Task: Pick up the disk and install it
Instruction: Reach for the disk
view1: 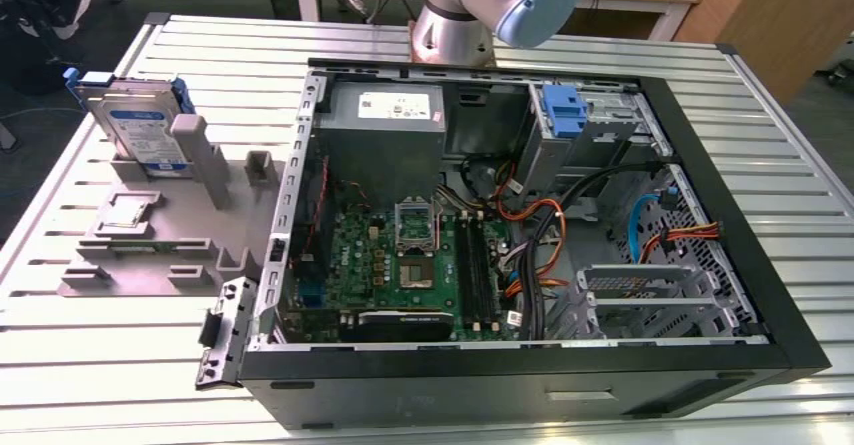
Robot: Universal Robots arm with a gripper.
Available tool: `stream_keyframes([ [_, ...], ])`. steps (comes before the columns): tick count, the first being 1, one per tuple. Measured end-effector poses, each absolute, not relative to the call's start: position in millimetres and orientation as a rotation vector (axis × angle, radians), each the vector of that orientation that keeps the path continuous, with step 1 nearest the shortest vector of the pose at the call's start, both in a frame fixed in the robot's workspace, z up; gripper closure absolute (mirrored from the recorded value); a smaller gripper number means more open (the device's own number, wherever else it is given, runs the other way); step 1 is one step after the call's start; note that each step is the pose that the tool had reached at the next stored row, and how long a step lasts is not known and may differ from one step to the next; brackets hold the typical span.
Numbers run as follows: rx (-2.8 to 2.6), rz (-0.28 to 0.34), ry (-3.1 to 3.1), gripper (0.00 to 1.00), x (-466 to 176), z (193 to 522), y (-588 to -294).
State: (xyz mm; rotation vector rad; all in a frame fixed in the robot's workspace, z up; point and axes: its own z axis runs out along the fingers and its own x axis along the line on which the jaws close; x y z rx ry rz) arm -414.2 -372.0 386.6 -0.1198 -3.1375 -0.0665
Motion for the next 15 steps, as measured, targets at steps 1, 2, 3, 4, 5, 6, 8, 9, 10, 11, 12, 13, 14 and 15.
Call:
stream_keyframes([
  [1, -0.120, -0.067, -3.138, 0.89, -415.1, 386.6, -372.0],
  [2, -0.120, -0.067, -3.138, 0.89, -416.0, 386.5, -372.0],
  [3, -0.120, -0.066, -3.137, 0.89, -417.0, 386.5, -371.9],
  [4, -0.120, -0.066, -3.137, 0.89, -417.7, 386.5, -371.9],
  [5, -0.120, -0.066, -3.137, 0.89, -417.8, 386.5, -371.9],
  [6, -0.120, -0.066, -3.137, 0.89, -417.8, 386.5, -371.9],
  [8, -0.120, -0.067, -3.138, 0.89, -418.3, 386.5, -371.9],
  [9, -0.120, -0.066, -3.138, 0.89, -418.3, 386.5, -371.9],
  [10, -0.120, -0.067, -3.137, 0.89, -418.3, 386.5, -371.9],
  [11, -0.120, -0.066, -3.138, 0.89, -418.3, 386.5, -371.9],
  [12, -0.120, -0.066, -3.137, 0.89, -418.3, 386.5, -371.9],
  [13, -0.120, -0.067, -3.137, 0.89, -418.3, 386.5, -371.9],
  [14, -0.120, -0.066, -3.138, 0.89, -418.4, 386.5, -371.9],
  [15, -0.120, -0.067, -3.138, 0.89, -418.4, 386.5, -371.9],
])
